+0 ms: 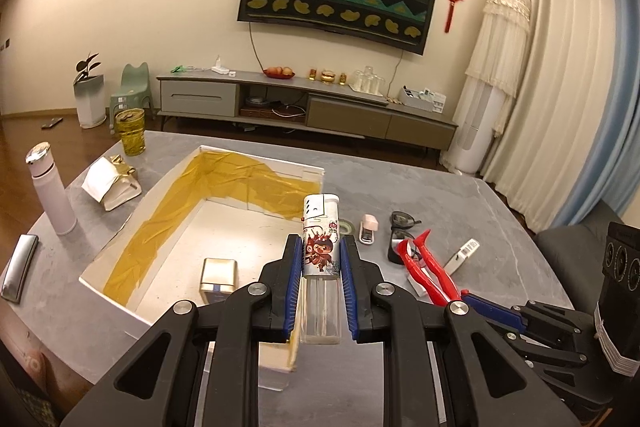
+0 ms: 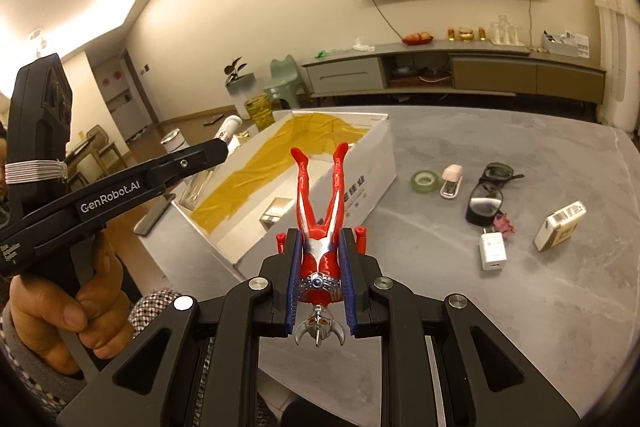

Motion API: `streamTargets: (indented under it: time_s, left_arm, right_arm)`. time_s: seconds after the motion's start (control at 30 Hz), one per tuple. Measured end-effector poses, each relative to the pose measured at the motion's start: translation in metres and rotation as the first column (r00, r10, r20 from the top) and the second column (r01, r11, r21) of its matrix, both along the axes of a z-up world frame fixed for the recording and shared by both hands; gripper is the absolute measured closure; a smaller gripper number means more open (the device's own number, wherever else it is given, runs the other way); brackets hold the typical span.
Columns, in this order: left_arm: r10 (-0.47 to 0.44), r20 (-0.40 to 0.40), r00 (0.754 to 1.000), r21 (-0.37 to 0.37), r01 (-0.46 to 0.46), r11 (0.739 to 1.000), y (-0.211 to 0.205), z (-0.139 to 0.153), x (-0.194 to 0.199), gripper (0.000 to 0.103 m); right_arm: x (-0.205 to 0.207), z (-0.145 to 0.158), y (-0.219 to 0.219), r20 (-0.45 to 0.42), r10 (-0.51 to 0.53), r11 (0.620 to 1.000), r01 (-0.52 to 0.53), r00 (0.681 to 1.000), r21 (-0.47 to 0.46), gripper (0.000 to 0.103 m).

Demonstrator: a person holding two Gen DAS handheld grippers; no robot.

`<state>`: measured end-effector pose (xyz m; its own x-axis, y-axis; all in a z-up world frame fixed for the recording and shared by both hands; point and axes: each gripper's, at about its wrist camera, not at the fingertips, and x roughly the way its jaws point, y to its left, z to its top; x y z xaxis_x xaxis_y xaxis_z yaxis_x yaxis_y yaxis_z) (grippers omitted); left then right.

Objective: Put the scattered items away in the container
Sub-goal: 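Carry the lighter and red figure over the white box with both tools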

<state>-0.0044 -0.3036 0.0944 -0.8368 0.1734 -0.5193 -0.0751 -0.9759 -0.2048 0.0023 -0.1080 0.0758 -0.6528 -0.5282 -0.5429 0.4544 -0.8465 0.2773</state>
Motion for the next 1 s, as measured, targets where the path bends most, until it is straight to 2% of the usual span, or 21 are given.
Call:
streamTargets:
  time_s: [0.5, 1.0]
  left_arm:
    - [0.054, 0.022, 0.998, 0.082, -0.055, 0.995, -0.053, -0.013, -0.011, 0.083]
    - [0.081, 0.05, 0.995, 0.112, -0.086, 0.99, -0.099, -0.018, -0.039, 0.083]
  right_arm:
    - [-0.019, 0.01, -0.054, 0.012, 0.08, 0.996, -0.08, 0.997, 0.033, 0.084]
    - [-0.055, 0.017, -0.098, 0.033, 0.131, 0.99, -0.133, 0.991, 0.05, 0.084]
